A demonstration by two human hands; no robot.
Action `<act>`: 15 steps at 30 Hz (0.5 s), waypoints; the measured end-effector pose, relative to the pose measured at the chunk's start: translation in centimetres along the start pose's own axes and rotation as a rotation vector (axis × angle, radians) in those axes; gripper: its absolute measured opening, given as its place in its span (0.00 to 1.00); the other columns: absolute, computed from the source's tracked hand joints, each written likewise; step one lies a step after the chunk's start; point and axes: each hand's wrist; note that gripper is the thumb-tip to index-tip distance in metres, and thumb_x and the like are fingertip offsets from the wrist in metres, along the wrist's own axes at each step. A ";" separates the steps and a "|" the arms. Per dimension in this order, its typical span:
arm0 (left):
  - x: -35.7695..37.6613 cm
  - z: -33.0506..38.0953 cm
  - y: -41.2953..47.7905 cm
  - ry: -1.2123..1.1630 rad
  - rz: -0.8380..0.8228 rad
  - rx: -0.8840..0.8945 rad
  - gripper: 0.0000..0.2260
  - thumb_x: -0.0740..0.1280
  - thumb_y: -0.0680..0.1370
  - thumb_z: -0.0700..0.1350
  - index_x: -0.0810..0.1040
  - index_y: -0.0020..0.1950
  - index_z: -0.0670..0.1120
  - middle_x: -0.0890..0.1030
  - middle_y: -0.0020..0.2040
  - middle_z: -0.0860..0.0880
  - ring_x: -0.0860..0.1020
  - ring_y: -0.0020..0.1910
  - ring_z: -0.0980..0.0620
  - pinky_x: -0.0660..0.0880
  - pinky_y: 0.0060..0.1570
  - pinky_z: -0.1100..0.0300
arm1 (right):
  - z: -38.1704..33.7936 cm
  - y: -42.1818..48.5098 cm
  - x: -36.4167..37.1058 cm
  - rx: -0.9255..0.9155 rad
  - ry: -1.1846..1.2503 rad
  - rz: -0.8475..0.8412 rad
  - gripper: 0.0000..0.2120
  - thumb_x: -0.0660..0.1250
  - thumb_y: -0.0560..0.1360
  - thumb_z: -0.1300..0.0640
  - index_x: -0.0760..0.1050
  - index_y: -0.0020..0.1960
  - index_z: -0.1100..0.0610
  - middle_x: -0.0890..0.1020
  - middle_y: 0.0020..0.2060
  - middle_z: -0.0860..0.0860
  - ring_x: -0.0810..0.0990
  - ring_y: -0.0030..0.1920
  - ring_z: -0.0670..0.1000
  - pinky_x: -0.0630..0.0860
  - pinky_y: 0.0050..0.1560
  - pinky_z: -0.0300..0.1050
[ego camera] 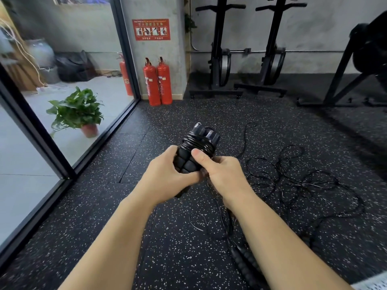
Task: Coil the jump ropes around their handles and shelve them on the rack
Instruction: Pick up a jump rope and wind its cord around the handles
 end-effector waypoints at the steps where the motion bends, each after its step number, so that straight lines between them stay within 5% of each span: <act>1: 0.0 0.0 0.0 -0.011 0.004 -0.012 0.24 0.75 0.59 0.62 0.73 0.46 0.51 0.82 0.41 0.52 0.83 0.37 0.48 0.82 0.37 0.45 | -0.2 -0.1 0.0 -0.002 0.014 -0.011 0.15 0.71 0.74 0.49 0.81 0.35 0.60 0.81 0.26 0.47 0.76 0.26 0.42 0.71 0.29 0.33; 4: 0.3 0.1 0.1 0.067 0.039 -0.042 0.24 0.74 0.59 0.65 0.72 0.47 0.55 0.81 0.40 0.56 0.82 0.38 0.52 0.81 0.42 0.49 | -0.3 -0.2 0.2 0.027 0.056 -0.017 0.18 0.70 0.76 0.52 0.72 0.29 0.56 0.71 0.16 0.42 0.67 0.16 0.38 0.61 0.20 0.28; 8: 0.9 0.2 0.0 0.226 0.089 -0.042 0.23 0.72 0.67 0.64 0.70 0.56 0.60 0.80 0.47 0.59 0.79 0.46 0.54 0.75 0.46 0.56 | -0.4 -0.2 0.4 0.037 0.109 0.051 0.20 0.70 0.76 0.52 0.70 0.27 0.54 0.71 0.15 0.43 0.67 0.16 0.38 0.61 0.20 0.30; 15: 1.0 -0.5 0.2 0.020 0.031 0.008 0.25 0.71 0.63 0.63 0.69 0.58 0.67 0.81 0.47 0.62 0.81 0.47 0.55 0.79 0.52 0.49 | -1.2 -0.7 -0.3 -0.023 0.084 -0.008 0.20 0.67 0.78 0.54 0.70 0.28 0.54 0.70 0.15 0.42 0.67 0.15 0.39 0.61 0.18 0.28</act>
Point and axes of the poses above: each hand's wrist, its own y-axis towards the middle knuckle, its own x-axis out of the palm, z = x × y
